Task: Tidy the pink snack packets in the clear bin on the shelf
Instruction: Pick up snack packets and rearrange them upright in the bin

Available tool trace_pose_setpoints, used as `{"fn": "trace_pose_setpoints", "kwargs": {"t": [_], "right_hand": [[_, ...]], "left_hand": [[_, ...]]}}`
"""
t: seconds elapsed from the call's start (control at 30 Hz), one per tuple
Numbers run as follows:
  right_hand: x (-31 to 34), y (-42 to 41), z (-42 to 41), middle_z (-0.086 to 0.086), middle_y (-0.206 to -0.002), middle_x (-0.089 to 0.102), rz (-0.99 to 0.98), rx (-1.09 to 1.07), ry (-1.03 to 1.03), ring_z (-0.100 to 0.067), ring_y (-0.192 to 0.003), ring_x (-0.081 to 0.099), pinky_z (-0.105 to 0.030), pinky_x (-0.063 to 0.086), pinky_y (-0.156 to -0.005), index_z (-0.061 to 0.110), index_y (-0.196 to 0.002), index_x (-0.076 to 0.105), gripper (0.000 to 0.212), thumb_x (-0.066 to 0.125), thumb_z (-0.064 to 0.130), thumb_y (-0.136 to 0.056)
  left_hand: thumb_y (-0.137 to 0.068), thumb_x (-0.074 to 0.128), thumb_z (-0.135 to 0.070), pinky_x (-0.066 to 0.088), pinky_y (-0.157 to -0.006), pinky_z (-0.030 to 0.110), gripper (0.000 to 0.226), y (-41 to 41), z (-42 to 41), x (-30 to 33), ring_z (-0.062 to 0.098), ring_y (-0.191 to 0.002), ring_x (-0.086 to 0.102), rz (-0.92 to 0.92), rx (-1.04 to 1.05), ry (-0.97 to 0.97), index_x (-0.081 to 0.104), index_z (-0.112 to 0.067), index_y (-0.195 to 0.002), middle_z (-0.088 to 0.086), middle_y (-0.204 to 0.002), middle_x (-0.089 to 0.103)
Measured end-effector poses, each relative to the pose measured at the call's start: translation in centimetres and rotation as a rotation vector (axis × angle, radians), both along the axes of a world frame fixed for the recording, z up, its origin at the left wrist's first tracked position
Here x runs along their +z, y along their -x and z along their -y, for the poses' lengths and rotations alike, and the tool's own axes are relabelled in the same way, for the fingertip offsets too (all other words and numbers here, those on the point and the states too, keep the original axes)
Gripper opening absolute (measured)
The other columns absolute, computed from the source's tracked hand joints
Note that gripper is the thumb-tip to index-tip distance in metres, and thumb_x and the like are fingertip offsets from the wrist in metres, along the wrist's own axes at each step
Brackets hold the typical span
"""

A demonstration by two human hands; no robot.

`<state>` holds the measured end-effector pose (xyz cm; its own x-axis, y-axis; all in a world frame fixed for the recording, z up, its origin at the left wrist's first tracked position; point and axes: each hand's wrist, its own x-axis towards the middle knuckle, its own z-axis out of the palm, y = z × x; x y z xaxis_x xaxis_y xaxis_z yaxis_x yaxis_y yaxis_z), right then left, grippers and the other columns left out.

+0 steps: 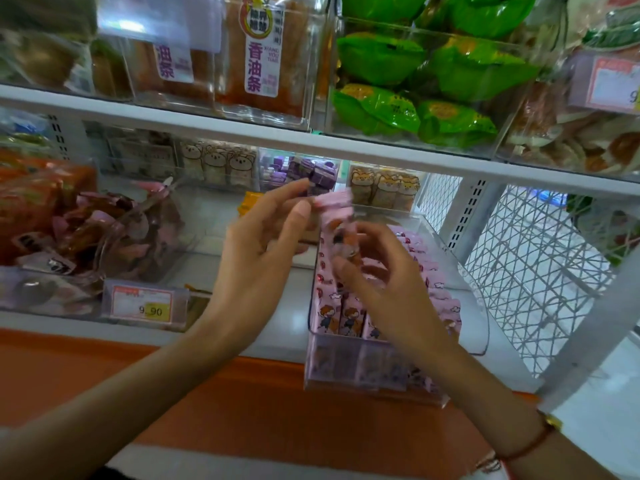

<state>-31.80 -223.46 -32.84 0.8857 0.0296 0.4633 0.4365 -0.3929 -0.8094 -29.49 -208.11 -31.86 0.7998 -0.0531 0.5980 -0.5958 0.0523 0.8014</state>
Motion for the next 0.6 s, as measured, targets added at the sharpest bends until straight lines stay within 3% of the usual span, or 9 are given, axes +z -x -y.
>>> {"fn": "trace_pose_setpoints", "kwargs": {"t": [0.07,0.13,0.23,0.3,0.43,0.5,0.6], "right_hand": [[-0.1,-0.5,0.8,0.006,-0.111,0.066,-0.177,-0.020,-0.264,-0.003,-0.100,0.063,-0.020,0.051,-0.087,0.027,-0.115,0.055,0.042,0.067,0.039,-0.077],[-0.2,-0.8,1.4,-0.001,-0.113,0.067,-0.308,-0.033,-0.413,-0.013,-0.102,0.065,-0.034,0.052,-0.093,0.020,-0.118,0.056,0.046,0.069,0.037,-0.077],[-0.3,-0.7,1.6,0.000,-0.108,0.070,-0.342,-0.063,-0.403,-0.017,-0.103,0.066,-0.041,0.051,-0.093,0.018,-0.118,0.058,0.055,0.071,0.042,-0.072],[-0.3,-0.5,1.5,0.000,-0.106,0.071,-0.327,-0.060,-0.403,-0.017,-0.103,0.066,-0.039,0.053,-0.091,0.019,-0.117,0.059,0.061,0.073,0.047,-0.064],[-0.1,-0.3,1.5,0.000,-0.109,0.070,-0.311,-0.083,-0.380,-0.017,-0.104,0.065,-0.044,0.050,-0.095,0.020,-0.119,0.058,0.068,0.073,0.049,-0.060],[0.1,-0.3,1.7,0.001,-0.108,0.069,-0.299,-0.033,-0.418,-0.016,-0.105,0.064,-0.042,0.048,-0.098,0.018,-0.116,0.059,0.056,0.070,0.042,-0.067],[0.7,-0.2,2.3,0.007,-0.087,0.065,-0.308,0.154,-0.597,-0.012,-0.097,0.060,-0.036,0.046,-0.094,0.023,-0.091,0.061,0.013,0.059,0.029,-0.080]], "left_hand": [[-0.098,0.047,-0.024,0.055,-0.080,0.022,0.035,-0.4,-0.1,-0.8,-0.001,-0.104,0.062,-0.087,-0.040,-0.050,0.051,-0.027,-0.133,-0.020,-0.111,0.067],[-0.095,0.053,-0.023,0.052,-0.083,0.018,0.034,-0.4,0.0,-1.6,-0.005,-0.106,0.058,-0.085,-0.058,-0.178,0.053,-0.032,-0.128,-0.022,-0.113,0.063],[-0.082,0.069,-0.032,0.045,-0.082,0.006,0.041,0.1,0.5,-2.3,-0.009,-0.103,0.055,-0.017,-0.034,-0.371,0.055,-0.036,-0.120,-0.028,-0.108,0.059],[-0.076,0.075,-0.038,0.045,-0.085,0.009,0.049,0.2,0.8,-2.6,-0.007,-0.103,0.055,0.057,0.037,-0.457,0.053,-0.036,-0.119,-0.028,-0.109,0.058],[-0.078,0.074,-0.038,0.048,-0.085,0.018,0.040,0.2,1.4,-2.6,-0.006,-0.101,0.056,0.110,0.110,-0.453,0.052,-0.039,-0.112,-0.026,-0.108,0.059],[-0.081,0.069,-0.042,0.049,-0.086,0.017,0.035,0.3,1.5,-2.5,-0.009,-0.103,0.056,0.102,0.105,-0.442,0.052,-0.043,-0.112,-0.029,-0.110,0.059],[-0.082,0.058,-0.053,0.051,-0.086,0.022,0.027,0.7,1.5,-2.1,-0.014,-0.106,0.054,0.088,0.104,-0.467,0.053,-0.048,-0.109,-0.035,-0.107,0.060]]}}
